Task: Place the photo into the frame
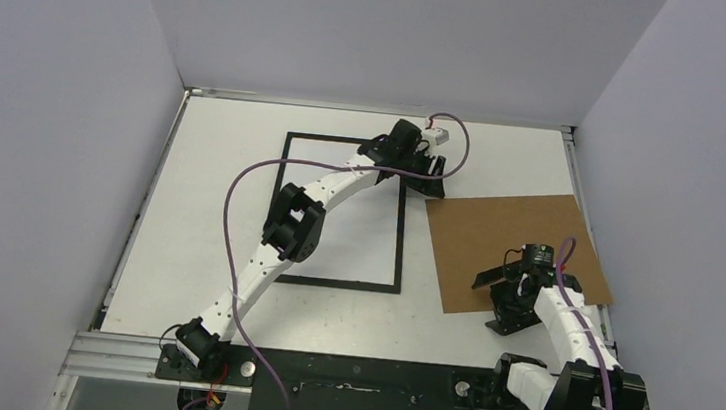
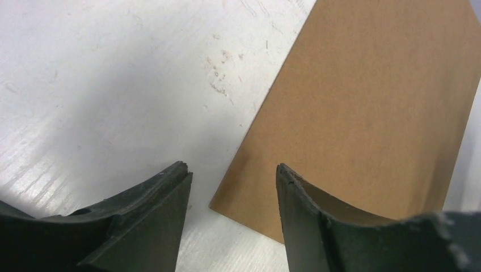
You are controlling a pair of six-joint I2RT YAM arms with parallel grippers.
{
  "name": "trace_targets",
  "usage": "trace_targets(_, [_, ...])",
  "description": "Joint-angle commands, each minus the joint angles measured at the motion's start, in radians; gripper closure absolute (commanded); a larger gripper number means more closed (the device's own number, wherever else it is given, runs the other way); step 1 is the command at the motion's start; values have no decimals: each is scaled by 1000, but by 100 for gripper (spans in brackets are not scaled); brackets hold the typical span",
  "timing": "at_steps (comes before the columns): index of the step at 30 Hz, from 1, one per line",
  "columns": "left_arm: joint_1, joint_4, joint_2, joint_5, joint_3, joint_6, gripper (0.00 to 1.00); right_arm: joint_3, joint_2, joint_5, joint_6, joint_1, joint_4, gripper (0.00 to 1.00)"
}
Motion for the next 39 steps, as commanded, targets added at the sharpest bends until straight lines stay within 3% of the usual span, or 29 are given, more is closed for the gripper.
trace_targets(1, [-4,-136,49,99,9,42,48,-27,42,-78,20,-13,148,16])
trace_targets(8, [-1,-260,23,158,-40,97,61,-81,131,-188,64,-13,349,16])
trace_targets(15, [14,-323,-18,216,-58,110,64,-83,152,-238,82,-13,464,16])
trace_targets(25, [25,-296,-116,293,-80,76,66,-75,82,-242,109,-13,488,15])
trace_targets(39, [32,-316,-229,170,-157,86,69,-39,72,-244,77,2,465,15])
